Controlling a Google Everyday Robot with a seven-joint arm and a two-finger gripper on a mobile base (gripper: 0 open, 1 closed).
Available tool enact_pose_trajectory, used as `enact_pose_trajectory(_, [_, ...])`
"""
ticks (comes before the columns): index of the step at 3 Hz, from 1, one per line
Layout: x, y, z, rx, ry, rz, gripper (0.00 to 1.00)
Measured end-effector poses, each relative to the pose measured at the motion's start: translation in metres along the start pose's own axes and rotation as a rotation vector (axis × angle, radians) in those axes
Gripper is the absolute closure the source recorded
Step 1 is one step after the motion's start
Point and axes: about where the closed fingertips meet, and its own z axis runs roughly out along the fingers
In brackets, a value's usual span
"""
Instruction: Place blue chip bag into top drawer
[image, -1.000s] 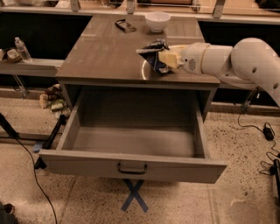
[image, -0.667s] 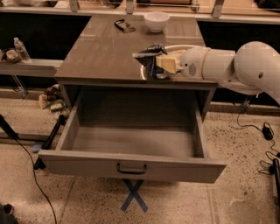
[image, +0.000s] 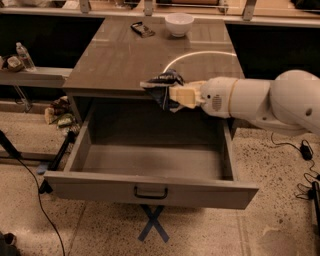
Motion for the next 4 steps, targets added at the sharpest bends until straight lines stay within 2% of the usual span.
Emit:
enact_pose_trajectory(1, [0.038,0.032,-0.004,-0.018,0.075,0.093,1.00])
enact_pose_trajectory(2, [0.086,0.051,0.000,0.000,0.175,0.154,1.00])
enact_pose_trajectory(3, [0.113,0.050,0.014,0.009,0.214,0.167,1.00])
enact_pose_trajectory(4, [0.137,0.035,0.029,0.062,0.257,0.174,0.82])
